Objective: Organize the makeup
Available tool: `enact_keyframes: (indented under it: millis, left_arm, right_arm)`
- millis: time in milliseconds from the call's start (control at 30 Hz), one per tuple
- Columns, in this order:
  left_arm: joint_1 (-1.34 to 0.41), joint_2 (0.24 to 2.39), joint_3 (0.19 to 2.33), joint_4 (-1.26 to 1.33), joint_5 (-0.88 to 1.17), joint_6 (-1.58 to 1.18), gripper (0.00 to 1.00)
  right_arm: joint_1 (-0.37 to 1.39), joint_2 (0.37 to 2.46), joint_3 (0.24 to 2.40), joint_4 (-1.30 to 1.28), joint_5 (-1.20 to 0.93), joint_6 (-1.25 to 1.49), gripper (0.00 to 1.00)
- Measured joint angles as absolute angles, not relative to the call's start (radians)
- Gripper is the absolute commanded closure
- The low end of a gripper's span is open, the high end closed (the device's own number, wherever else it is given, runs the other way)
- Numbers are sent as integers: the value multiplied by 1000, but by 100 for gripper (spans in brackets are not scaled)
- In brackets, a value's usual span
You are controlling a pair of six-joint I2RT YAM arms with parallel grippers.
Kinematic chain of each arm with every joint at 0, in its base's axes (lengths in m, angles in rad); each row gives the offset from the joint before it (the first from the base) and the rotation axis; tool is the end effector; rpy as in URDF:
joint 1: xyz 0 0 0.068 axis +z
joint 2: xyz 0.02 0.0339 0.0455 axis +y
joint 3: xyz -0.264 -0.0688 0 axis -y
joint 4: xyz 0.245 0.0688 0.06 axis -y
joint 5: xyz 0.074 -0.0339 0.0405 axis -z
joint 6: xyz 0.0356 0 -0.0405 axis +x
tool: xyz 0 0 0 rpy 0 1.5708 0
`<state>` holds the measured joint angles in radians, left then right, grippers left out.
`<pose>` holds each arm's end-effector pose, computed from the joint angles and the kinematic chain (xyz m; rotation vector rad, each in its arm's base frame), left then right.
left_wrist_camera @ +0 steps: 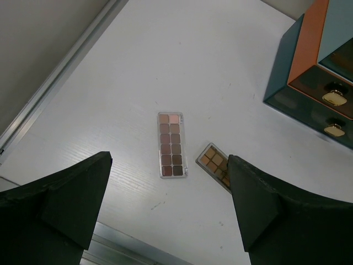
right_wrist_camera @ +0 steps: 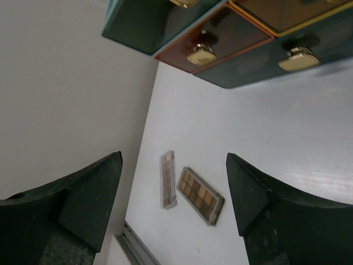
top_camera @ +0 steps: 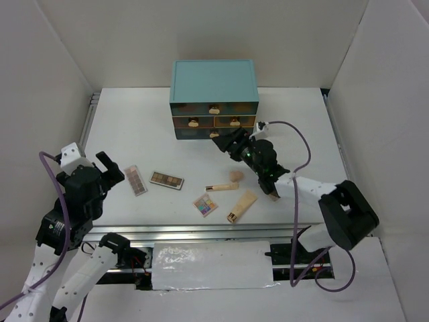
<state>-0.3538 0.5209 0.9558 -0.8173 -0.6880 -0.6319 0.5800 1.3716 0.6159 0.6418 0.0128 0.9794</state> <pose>0.0848 -0.0072 0.3646 -0.6851 1.7327 -0.0074 0.2479 0.1619 0.2355 0.3719 1.7848 1.1352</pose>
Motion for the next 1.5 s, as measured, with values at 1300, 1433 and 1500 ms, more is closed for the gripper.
enact_keyframes:
  millis: [1300, 1433, 1500]
  left_arm:
    - [-354, 523, 956, -784, -614, -602, 0]
    - [-354, 523, 956, -784, -611, -602, 0]
    - [-354, 523, 956, -784, -610, -602, 1]
  right_arm:
    - [504, 1889, 1121, 741, 81, 981, 76]
    - [504, 1887, 1090, 786, 77, 987, 82]
    - [505, 1878, 1062, 813, 72, 991, 83]
